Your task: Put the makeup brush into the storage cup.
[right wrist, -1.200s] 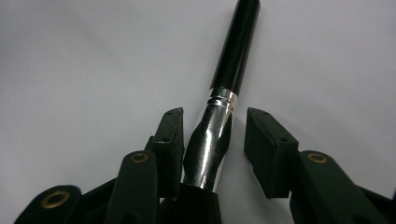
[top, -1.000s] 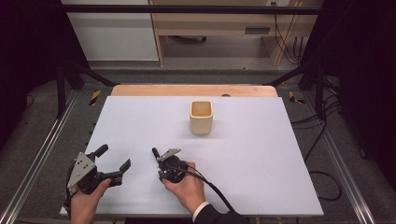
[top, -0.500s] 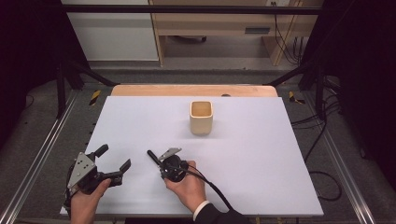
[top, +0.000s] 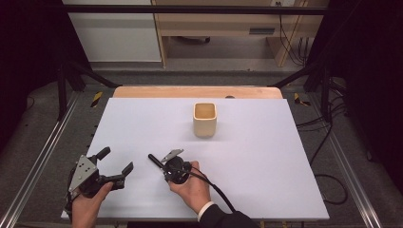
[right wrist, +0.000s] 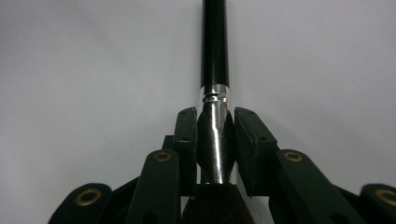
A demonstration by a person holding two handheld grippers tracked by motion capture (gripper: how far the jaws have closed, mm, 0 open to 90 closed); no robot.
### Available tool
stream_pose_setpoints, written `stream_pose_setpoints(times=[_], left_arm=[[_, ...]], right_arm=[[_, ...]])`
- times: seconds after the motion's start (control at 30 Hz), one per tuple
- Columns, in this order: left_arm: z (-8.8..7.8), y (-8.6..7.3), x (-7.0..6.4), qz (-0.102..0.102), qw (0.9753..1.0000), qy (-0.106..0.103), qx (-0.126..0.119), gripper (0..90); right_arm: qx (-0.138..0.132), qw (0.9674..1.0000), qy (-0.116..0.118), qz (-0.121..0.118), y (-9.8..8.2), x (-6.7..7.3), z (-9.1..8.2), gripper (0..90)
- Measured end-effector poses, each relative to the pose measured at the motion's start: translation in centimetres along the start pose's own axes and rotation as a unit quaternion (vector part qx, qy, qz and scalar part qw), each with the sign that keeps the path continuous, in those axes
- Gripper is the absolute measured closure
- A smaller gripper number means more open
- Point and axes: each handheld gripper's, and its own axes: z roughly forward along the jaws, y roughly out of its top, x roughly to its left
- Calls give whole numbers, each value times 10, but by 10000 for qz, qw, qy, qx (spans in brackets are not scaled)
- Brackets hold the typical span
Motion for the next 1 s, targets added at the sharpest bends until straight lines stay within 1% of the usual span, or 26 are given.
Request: stream_pose_setpoints(times=[0.1, 0.13, 0.17, 0.2, 0.23, 0.3, 0.37, 0.43, 0.47, 0.5, 0.57, 0.6, 0.63, 0.67, 0.7, 0.73, 0.77, 0.83, 0.9, 1.0], left_arm=[[0, 1, 0, 27, 10000, -3, -6, 22], [-1, 1, -1, 31, 10000, 1, -5, 21], [-1, 1, -1, 40, 10000, 3, -19, 21], [-1, 2, -2, 60, 10000, 6, -17, 21], [-1, 2, -2, 80, 10000, 2, -11, 22], [0, 3, -4, 130, 9999, -9, -11, 21], [1, 4, -7, 218, 9997, -46, 16, 21], [3, 5, -12, 363, 9993, -106, 61, 22], [4, 7, -15, 478, 9987, -129, 114, 22], [6, 8, -18, 542, 9983, -171, 136, 22], [9, 11, -25, 740, 9967, -260, 193, 22], [12, 13, -29, 865, 9955, -306, 250, 23], [14, 15, -33, 997, 9939, -364, 303, 23], [17, 17, -37, 1066, 9929, -412, 326, 23], [21, 18, -41, 1137, 9917, -482, 367, 24], [26, 19, -46, 1252, 9897, -558, 416, 25], [30, 19, -51, 1394, 9872, -603, 484, 27], [40, 20, -60, 1576, 9830, -726, 601, 29], [50, 22, -69, 1756, 9786, -836, 670, 32], [64, 26, -84, 2073, 9704, -997, 734, 35]], right_arm=[[-5, 10000, 10, -52, 0, -2, -2, 713], [-40, 10000, 39, -46, 0, -3, -3, 713], [-39, 9999, 44, -103, 0, -5, -5, 712], [-86, 9999, 65, -88, 0, -6, -6, 713], [-100, 9998, 62, -173, 0, -9, -9, 713], [-141, 9997, 122, -178, 0, -13, -13, 713], [-129, 9995, 121, -249, -2, -19, -19, 713], [-110, 9993, 149, -321, -4, -26, -25, 712], [-98, 9992, 141, -371, -6, -31, -29, 713], [-104, 9990, 165, -394, -7, -35, -33, 712], [-63, 9989, 143, -434, -10, -45, -42, 713], [-71, 9987, 146, -493, -12, -50, -46, 713], [-39, 9987, 124, -499, -13, -56, -50, 712], [47, 9985, 27, -546, -15, -60, -54, 712], [110, 9976, -71, -683, -17, -66, -58, 712], [107, 9980, -22, -621, -19, -72, -62, 713], [109, 9984, -6, -549, -20, -77, -67, 712], [143, 9981, -28, -595, -23, -86, -74, 713], [162, 9981, 22, -598, -25, -96, -80, 712], [173, 9978, 144, -623, -29, -107, -87, 712]])
